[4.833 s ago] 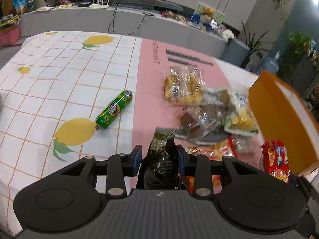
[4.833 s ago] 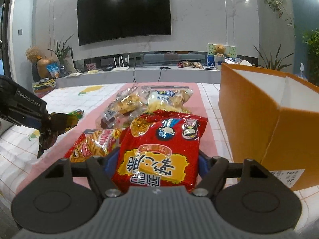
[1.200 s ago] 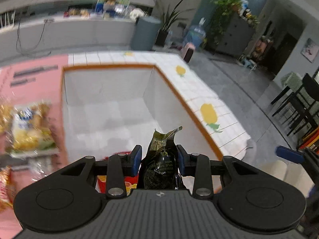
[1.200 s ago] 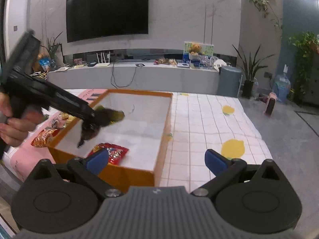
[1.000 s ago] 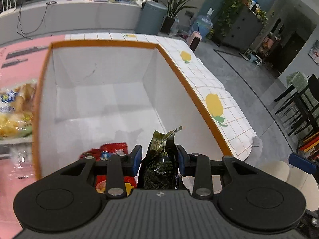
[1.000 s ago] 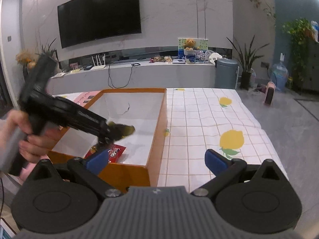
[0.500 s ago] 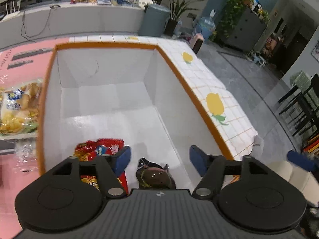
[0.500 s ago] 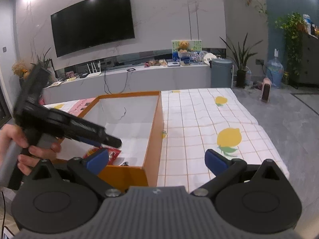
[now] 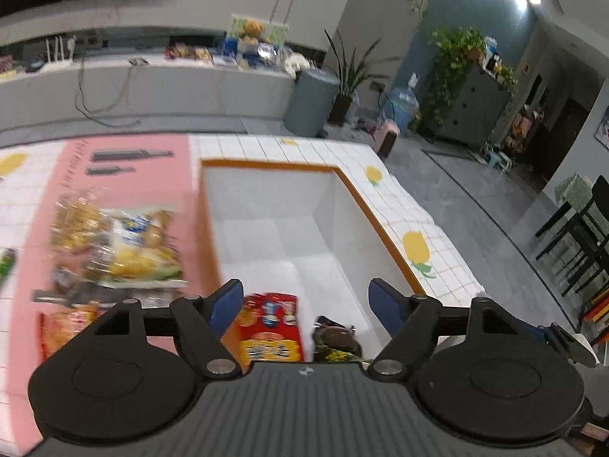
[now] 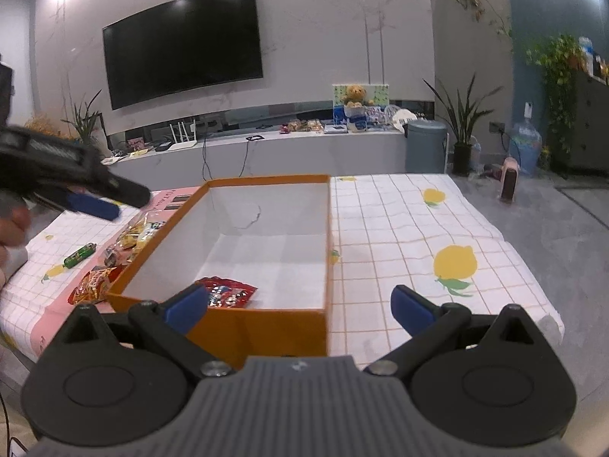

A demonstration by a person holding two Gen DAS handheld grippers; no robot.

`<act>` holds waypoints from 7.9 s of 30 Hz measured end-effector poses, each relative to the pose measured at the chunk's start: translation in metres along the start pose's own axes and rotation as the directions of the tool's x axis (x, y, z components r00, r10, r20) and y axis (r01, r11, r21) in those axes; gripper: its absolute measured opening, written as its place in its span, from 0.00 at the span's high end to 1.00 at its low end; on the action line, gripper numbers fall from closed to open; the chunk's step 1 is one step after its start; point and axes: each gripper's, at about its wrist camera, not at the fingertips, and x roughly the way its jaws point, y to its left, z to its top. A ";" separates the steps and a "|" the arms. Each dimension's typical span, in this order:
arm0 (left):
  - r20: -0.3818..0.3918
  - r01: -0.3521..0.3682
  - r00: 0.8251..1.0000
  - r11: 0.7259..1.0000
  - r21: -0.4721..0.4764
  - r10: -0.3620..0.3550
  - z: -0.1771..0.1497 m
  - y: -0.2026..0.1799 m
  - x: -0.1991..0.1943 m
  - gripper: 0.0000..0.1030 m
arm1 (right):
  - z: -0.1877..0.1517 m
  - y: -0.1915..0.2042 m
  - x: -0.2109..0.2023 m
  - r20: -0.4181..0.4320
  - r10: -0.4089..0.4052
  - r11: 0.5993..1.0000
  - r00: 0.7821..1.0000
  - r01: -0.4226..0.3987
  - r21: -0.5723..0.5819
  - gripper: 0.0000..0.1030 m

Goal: Organize snacks
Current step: 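Move both tools back toward the remaining snacks on the pink runner, then grasp the green sausage stick with the left tool while the right tool grasps the orange fries bag, then drop the green sausage into the box while the right tool carries the fries bag over, then lower the orange fries bag into the box and open the right tool, then move both tools back toward the remaining snacks on the pink runner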

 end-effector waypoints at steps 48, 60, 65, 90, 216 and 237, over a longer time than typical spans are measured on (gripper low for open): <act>0.034 -0.477 0.879 0.878 0.040 0.476 -0.036 0.311 0.005 0.13 | -0.054 0.299 0.224 -0.179 0.270 0.962 0.946 -0.273 0.012 0.03; 0.000 -0.452 0.892 0.892 0.036 0.452 -0.020 0.335 0.026 0.13 | -0.049 0.312 0.252 -0.136 0.273 0.961 0.952 -0.275 0.005 0.09; -0.028 -0.394 0.918 0.919 0.029 0.395 -0.017 0.342 0.032 0.13 | -0.054 0.314 0.251 -0.110 0.266 0.961 0.958 -0.273 -0.053 0.16; -0.146 -0.378 0.917 0.926 -0.024 0.371 -0.031 0.328 0.047 0.76 | -0.054 0.311 0.228 -0.026 0.304 0.945 0.952 -0.305 -0.118 0.45; 0.026 -0.325 0.944 0.943 -0.069 0.328 -0.032 0.031 -0.026 0.34 | 0.048 0.036 0.125 -0.227 -0.048 0.995 0.973 0.028 -0.092 0.09; 0.032 -0.312 0.947 0.941 -0.130 0.319 -0.052 0.066 -0.040 0.34 | 0.091 0.052 0.058 0.074 0.047 0.997 0.996 -0.051 0.054 0.03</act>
